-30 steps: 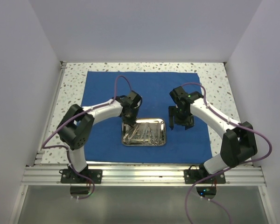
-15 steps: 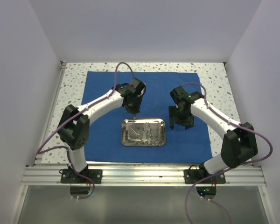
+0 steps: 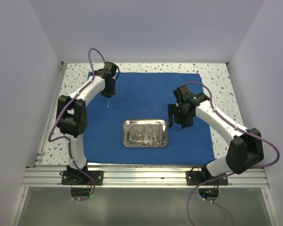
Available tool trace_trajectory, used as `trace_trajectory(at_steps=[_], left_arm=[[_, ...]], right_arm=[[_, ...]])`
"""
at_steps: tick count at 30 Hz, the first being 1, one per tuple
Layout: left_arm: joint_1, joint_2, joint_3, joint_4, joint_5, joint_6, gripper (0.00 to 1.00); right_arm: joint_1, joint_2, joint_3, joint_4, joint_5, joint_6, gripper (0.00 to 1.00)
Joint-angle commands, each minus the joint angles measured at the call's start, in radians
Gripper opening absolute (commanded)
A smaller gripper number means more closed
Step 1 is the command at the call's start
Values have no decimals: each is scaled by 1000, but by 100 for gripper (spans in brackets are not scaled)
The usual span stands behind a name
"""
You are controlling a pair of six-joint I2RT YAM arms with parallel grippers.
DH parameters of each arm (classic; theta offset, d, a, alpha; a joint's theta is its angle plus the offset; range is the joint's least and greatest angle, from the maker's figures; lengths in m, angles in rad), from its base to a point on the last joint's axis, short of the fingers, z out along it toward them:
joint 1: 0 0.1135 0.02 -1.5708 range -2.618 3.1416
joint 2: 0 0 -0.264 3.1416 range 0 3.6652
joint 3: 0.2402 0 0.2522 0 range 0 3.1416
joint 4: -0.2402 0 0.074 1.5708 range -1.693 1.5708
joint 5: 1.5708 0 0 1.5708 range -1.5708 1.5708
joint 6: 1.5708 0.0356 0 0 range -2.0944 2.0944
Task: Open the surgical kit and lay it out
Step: Place the medical item in the surgical kit, then pick up the medical item from the container.
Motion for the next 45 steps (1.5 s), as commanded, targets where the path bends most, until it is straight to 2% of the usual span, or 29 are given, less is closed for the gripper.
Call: trace_trajectory(at_steps=[1,7,8,11,14,15,17,18,23,25,28,35,40,45], left_arm=[[53,89,63,106,-55,95,0],[111,273,215,146,-96,96,0],[114,304,230,151,-91,105,2],[120,341,283,146,-128,102,15],[145,343,290,143,-125,86,52],[153,337,286,129,-137,80,78],[154,306,263,111,-162,73,99],[154,289,249,109,-173,73,100],[154,136,133,83,-151,42,100],[151,90,106,56,-112,25,100],[133,-59,1,52,-35,1,99],[5,-291,-263,54,47,-75,99],[-41,-378,-328,28,79,-111,99],[-41,-429,-334,-12,51,-99,99]], right_arm=[[-2,-43,-1,102,-118,-30,71],[10,7,15,171,-213,-58,69],[26,13,29,174,-213,-59,68],[73,41,66,185,-211,-59,66],[134,96,112,191,-198,-53,65],[150,110,123,199,-193,-47,62],[202,156,152,206,-184,-43,59],[217,171,161,211,-175,-41,56],[277,259,196,229,-127,-35,55],[279,289,198,235,-110,-24,53],[279,329,209,229,-81,-21,50],[305,414,226,254,-73,-15,45],[325,463,244,258,-67,-4,41],[336,513,255,245,-43,-3,32]])
